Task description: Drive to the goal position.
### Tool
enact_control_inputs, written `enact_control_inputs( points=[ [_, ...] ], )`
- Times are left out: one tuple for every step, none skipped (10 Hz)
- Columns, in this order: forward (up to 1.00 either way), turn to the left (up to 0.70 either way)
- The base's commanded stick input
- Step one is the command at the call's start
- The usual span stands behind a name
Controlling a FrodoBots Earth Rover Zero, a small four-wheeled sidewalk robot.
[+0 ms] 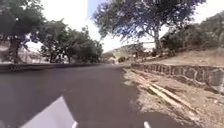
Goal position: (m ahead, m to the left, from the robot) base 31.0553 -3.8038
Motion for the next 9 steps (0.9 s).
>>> enact_control_inputs(
  points=[
    [0.60, 0.00],
    [0.60, 0.00],
    [0.60, 0.00],
    [0.60, 0.00],
    [0.60, 0.00],
    [0.60, 0.00],
    [0.60, 0.00],
    [0.60, 0.00],
    [0.60, 0.00]
  ],
)
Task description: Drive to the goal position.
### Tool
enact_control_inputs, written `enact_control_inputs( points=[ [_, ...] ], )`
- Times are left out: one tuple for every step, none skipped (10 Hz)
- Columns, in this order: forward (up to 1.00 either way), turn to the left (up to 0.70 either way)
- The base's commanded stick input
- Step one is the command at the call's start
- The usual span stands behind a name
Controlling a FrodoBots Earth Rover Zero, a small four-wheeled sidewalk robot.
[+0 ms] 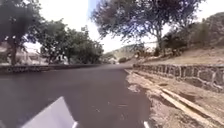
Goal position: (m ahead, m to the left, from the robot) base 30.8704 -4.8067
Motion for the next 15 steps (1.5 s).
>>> enact_control_inputs(
  points=[
    [0.60, 0.00],
    [0.60, 0.00],
    [0.60, 0.00],
    [0.60, 0.00],
    [0.60, 0.00],
    [0.60, 0.00],
    [0.60, 0.00],
    [0.60, 0.00],
    [0.60, 0.00],
    [0.60, 0.00],
    [0.60, 0.00],
    [0.60, 0.00],
    [0.60, 0.00],
    [0.60, 0.00],
    [0.60, 0.00]
  ],
)
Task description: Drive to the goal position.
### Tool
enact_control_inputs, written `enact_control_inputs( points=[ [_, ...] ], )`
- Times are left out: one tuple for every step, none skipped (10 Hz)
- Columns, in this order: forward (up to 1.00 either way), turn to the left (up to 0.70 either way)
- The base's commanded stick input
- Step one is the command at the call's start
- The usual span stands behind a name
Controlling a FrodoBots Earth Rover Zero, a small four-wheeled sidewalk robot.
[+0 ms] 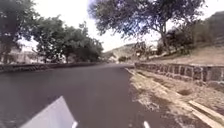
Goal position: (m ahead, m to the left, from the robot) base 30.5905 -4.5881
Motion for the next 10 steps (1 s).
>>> enact_control_inputs(
  points=[
    [0.60, 0.00],
    [0.60, 0.00],
    [0.60, 0.00],
    [0.60, 0.00],
    [0.60, 0.00],
    [0.60, 0.00],
    [0.60, 0.00],
    [0.60, 0.00],
    [0.60, 0.00],
    [0.60, 0.00]
  ],
)
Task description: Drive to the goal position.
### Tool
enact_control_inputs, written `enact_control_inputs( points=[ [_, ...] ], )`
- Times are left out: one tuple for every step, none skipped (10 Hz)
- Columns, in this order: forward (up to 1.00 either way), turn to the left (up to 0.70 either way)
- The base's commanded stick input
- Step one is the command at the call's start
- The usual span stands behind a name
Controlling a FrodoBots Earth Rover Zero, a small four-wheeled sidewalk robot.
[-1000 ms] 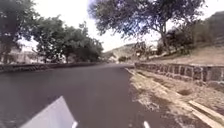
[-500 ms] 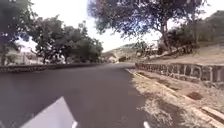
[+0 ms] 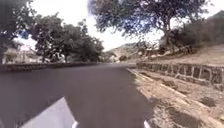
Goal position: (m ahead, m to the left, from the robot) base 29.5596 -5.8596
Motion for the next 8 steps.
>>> enact_control_inputs(
  points=[
    [0.60, 0.00],
    [0.60, 0.00],
    [0.60, 0.00],
    [0.60, 0.00],
    [0.60, 0.00],
    [0.60, 0.00],
    [0.60, 0.00],
    [0.60, 0.00]
  ],
)
